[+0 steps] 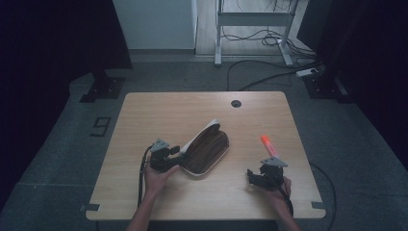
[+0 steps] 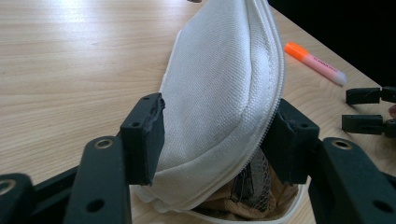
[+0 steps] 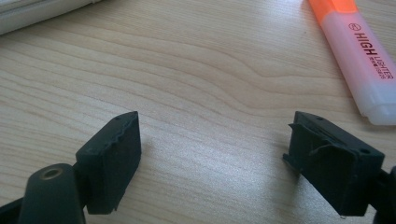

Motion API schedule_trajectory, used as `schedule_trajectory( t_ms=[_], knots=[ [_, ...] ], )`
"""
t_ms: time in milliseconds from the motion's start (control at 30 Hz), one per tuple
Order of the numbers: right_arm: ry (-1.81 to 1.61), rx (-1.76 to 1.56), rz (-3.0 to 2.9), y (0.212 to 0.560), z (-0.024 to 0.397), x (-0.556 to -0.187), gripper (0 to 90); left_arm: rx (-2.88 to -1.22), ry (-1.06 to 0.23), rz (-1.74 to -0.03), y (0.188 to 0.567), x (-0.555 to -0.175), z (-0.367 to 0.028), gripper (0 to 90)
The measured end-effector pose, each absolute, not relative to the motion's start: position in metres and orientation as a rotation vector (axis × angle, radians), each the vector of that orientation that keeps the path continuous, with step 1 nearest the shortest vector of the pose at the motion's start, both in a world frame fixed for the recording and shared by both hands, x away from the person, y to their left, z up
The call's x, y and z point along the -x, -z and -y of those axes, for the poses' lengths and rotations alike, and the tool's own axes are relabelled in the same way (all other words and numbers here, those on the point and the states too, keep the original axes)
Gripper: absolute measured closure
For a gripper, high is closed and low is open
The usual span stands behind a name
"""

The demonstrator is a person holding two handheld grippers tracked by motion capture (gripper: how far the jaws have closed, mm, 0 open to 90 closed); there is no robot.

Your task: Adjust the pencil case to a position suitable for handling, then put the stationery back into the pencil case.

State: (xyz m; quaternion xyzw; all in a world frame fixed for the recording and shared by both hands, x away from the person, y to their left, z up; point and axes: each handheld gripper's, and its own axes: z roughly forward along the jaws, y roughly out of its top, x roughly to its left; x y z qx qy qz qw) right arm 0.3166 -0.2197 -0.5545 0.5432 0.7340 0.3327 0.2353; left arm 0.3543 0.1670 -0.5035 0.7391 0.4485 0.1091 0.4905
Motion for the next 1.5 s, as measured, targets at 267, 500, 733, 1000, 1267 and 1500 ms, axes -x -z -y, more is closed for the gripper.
schedule_trajectory(
  t_ms=[267,500,733,1000,1267,1500],
  knots=[
    [-0.935,-1.502,-2.001,0.554,0.225,-0.315,18.5,-1.798,-0.258,-1.094,0.505,-0.356,-0.168,43.4],
    [-0.952,-1.479,-1.950,0.544,0.231,-0.318,19.8,-1.804,-0.254,-1.100,0.506,-0.357,-0.169,43.4],
    [-0.950,-1.507,-1.904,0.535,0.247,-0.331,21.5,-1.810,-0.247,-1.103,0.508,-0.359,-0.168,43.7],
    [-0.933,-1.535,-1.876,0.524,0.266,-0.354,25.8,-1.809,-0.244,-1.102,0.508,-0.359,-0.168,44.6],
    [-0.930,-1.586,-1.904,0.524,0.278,-0.386,28.1,-1.807,-0.238,-1.104,0.509,-0.360,-0.169,46.5],
    [-0.893,-1.593,-1.933,0.530,0.279,-0.400,28.8,-1.805,-0.232,-1.109,0.509,-0.360,-0.170,49.2]
  ],
)
